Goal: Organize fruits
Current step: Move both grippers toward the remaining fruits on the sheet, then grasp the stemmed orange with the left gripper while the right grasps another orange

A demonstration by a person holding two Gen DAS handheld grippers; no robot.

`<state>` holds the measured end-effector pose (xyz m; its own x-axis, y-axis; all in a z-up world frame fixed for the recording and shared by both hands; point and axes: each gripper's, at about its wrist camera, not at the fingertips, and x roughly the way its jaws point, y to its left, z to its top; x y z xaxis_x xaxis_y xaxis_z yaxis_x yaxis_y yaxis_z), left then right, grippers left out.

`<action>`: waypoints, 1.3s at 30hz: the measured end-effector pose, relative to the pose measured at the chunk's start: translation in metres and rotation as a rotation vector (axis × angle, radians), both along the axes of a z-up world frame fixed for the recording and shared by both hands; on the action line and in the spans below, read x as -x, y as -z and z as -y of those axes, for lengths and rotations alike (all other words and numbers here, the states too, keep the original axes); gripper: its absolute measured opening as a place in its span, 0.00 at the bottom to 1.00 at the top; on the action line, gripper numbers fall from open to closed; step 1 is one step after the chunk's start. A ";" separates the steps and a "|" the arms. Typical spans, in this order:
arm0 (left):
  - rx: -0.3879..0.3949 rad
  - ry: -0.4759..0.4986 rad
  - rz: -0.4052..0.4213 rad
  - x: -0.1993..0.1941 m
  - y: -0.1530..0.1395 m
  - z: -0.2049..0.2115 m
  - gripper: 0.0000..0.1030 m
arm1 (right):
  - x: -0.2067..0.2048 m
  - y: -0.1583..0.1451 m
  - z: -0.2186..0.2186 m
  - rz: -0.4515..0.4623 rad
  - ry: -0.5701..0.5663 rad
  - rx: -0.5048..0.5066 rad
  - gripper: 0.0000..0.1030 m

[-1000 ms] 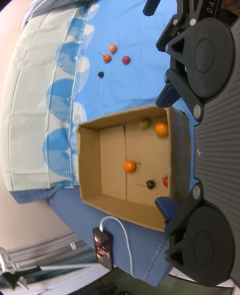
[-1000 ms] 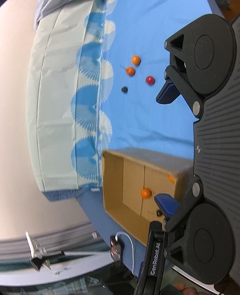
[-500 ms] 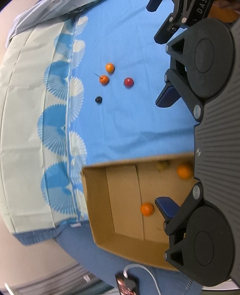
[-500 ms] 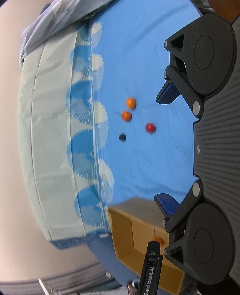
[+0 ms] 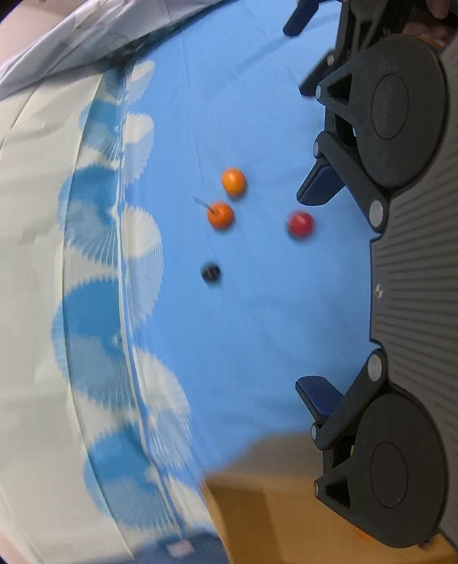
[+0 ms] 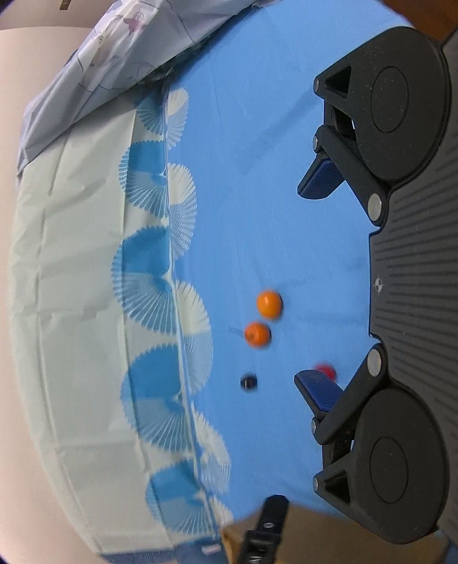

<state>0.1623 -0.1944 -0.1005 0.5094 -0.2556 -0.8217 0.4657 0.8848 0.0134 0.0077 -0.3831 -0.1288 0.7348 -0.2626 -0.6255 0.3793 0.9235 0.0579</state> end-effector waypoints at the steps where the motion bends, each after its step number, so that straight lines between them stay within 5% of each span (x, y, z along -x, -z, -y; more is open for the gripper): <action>1: 0.000 0.018 -0.006 -0.011 0.008 0.013 1.00 | -0.010 0.009 0.008 -0.005 -0.001 -0.003 0.99; 12: 0.012 0.158 -0.105 -0.115 0.104 0.120 0.99 | -0.123 0.102 0.042 -0.050 -0.177 0.026 0.99; 16: -0.002 0.221 -0.132 -0.131 0.122 0.140 0.75 | -0.141 0.120 0.044 -0.033 -0.264 0.020 0.94; 20: -0.011 0.242 -0.098 -0.135 0.129 0.150 0.72 | -0.147 0.126 0.039 0.002 -0.303 0.058 0.89; 22: -0.002 0.249 -0.143 -0.142 0.135 0.153 0.39 | -0.148 0.124 0.037 0.018 -0.324 0.065 0.68; 23: 0.004 0.248 -0.162 -0.142 0.136 0.154 0.39 | -0.148 0.123 0.036 0.025 -0.335 0.067 0.47; 24: 0.009 0.242 -0.161 -0.142 0.136 0.153 0.39 | -0.147 0.122 0.035 0.026 -0.340 0.072 0.39; 31: 0.009 0.196 -0.149 -0.115 0.110 0.132 0.39 | -0.118 0.105 0.039 -0.005 -0.288 0.060 0.39; 39: -0.026 0.145 -0.108 -0.050 0.059 0.084 0.39 | -0.063 0.052 0.030 0.046 -0.207 0.038 0.39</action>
<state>0.2122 -0.2784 -0.1600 0.3770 -0.2980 -0.8770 0.5885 0.8082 -0.0217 0.0704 -0.4126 -0.1811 0.8028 -0.1259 -0.5828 0.1790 0.9832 0.0342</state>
